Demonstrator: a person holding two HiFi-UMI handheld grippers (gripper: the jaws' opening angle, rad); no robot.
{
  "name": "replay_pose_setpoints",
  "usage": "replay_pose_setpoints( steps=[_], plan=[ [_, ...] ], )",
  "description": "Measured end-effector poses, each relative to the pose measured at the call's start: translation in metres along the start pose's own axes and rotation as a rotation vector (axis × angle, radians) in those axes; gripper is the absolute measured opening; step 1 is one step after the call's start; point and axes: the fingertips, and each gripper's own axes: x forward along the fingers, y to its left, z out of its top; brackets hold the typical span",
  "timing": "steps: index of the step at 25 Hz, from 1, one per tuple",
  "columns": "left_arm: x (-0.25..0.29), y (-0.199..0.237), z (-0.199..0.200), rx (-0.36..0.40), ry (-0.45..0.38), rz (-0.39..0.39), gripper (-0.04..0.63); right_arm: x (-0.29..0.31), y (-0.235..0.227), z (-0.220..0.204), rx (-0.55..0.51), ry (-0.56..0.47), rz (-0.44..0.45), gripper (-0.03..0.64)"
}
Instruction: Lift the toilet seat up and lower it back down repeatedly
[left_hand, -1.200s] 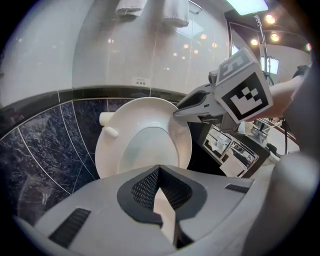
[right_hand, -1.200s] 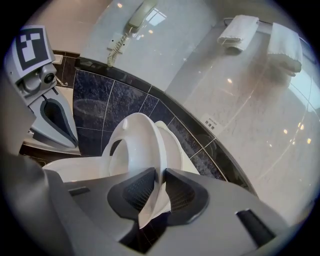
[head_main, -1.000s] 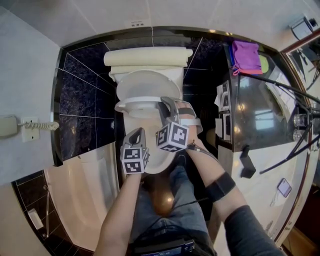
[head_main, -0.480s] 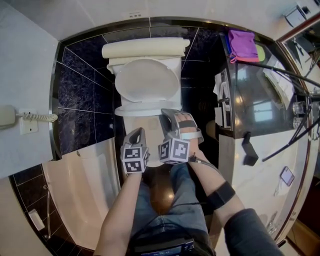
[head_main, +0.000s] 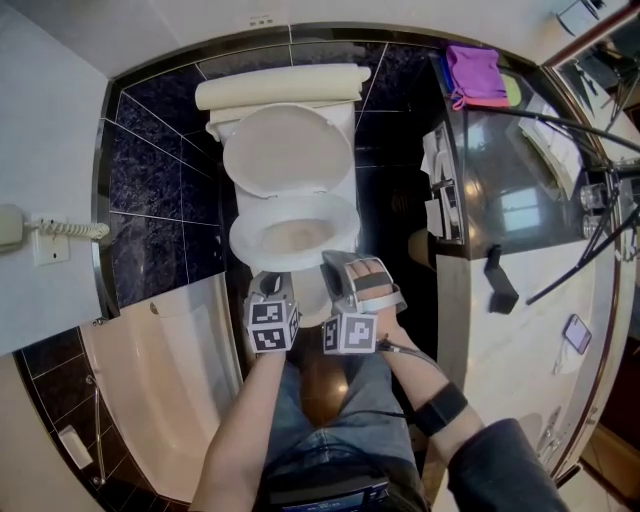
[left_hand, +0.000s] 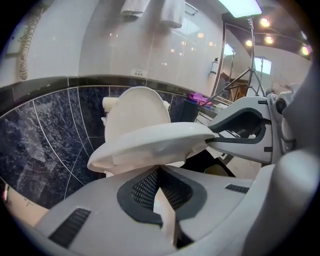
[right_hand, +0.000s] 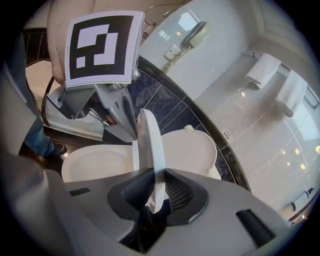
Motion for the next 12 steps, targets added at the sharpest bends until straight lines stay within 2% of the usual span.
replay_pose_setpoints(
  steps=[6,10,12],
  plan=[
    [-0.01,-0.011,-0.053,-0.01,0.051,-0.018,0.0,-0.018,0.063,-0.013,-0.065,0.032,0.089,0.091],
    [-0.015,-0.012,-0.08,-0.074,0.049,-0.027,0.0,-0.026,0.094,-0.022,-0.083,0.055,0.132,0.092],
    [-0.016,-0.014,-0.089,-0.075,0.054,-0.031,0.0,-0.028,0.105,-0.025,-0.083,0.065,0.145,0.092]
  ],
)
